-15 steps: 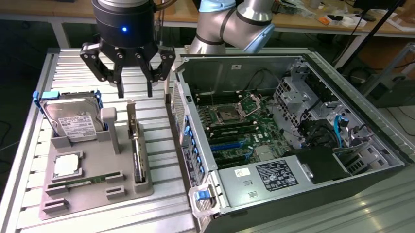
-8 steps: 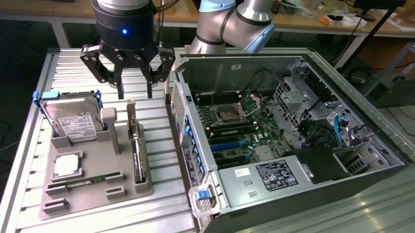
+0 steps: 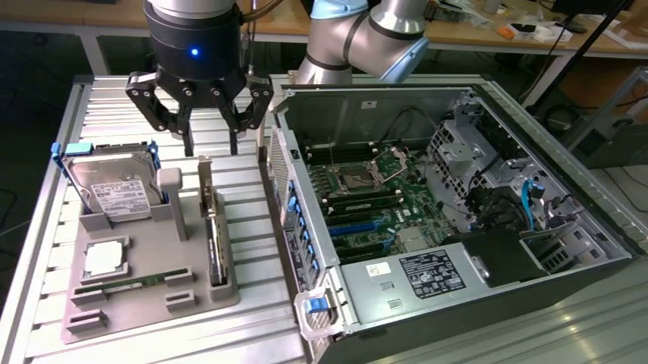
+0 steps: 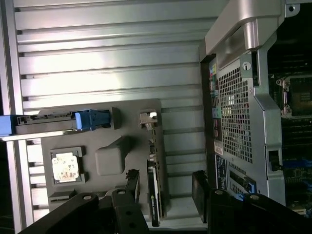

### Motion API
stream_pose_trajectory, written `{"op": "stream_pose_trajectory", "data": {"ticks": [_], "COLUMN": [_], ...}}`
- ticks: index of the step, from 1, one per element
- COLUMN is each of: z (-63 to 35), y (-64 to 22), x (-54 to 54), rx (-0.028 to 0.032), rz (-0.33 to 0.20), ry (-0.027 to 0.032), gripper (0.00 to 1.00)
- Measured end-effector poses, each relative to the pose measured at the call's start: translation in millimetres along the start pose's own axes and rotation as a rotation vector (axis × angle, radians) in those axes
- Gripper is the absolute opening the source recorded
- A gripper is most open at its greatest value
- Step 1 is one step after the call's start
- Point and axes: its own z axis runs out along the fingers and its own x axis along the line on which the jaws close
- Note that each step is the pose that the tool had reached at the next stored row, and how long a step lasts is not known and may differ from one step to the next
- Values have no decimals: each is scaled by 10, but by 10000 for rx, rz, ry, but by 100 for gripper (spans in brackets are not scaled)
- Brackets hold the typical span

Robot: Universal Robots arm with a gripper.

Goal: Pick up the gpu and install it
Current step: 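Pick up the gpu and move the gpu toward the slot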

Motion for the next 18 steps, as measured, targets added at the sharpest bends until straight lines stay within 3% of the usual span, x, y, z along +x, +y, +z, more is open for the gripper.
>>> {"op": "stream_pose_trajectory", "data": {"ticks": [18], "z": [62], "y": [-3], "x": [5], "rx": [0], "rz": [-1], "ry": [0], "gripper": [56]}}
